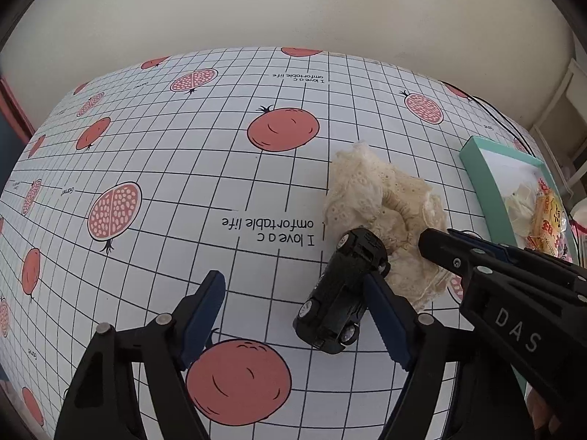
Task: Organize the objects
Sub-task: 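Grasp the black toy car with the left tool while the right tool grasps the lace scrunchie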
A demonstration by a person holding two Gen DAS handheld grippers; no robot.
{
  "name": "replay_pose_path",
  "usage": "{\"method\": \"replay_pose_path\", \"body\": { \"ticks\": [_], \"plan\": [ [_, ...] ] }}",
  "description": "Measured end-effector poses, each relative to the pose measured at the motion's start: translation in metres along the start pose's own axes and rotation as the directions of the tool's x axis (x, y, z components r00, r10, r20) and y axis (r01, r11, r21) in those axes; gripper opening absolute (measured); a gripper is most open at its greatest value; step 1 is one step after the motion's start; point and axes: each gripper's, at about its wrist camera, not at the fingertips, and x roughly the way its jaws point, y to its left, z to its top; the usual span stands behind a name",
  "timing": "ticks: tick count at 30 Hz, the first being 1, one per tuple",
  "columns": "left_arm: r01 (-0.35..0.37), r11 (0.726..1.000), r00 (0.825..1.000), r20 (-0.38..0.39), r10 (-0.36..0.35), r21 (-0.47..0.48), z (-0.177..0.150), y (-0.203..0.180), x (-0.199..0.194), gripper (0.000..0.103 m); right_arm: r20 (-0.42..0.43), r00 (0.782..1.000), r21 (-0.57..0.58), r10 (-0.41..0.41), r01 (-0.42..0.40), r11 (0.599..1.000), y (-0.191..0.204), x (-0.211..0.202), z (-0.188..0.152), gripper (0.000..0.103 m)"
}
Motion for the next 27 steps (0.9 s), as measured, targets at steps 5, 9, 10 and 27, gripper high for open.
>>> {"method": "replay_pose_path", "body": {
  "ticks": [5, 9, 10, 27],
  "plan": [
    [-0.008, 0.999, 0.999, -0.037, 0.01, 0.037, -0.004, -0.01, 0.008, 0.064, -0.011, 1.0, -0.005, -0.024, 0.024, 1.0, -0.004, 0.004, -0.002, 0.01],
    [-0.014, 0.999, 0.998, -0.053, 0.017, 0.048, -0.005, -0.015, 0.013, 0.057, -0.013, 1.0, 0.003, -0.023, 0.023, 1.0, -0.01, 0.003, -0.002, 0.009],
    [-0.011, 0.999, 0.998, -0.055, 0.013, 0.046, -0.005, -0.016, 0.013, 0.054, -0.014, 1.0, 0.005, -0.023, 0.023, 1.0, -0.011, 0.004, -0.002, 0.009],
    [0.003, 1.0, 1.0, 0.009, -0.002, -0.03, 0.007, -0.004, -0.01, 0.03, 0.059, 0.998, -0.012, 0.017, -0.016, 1.0, -0.01, -0.028, 0.007, 0.006]
  ]
}}
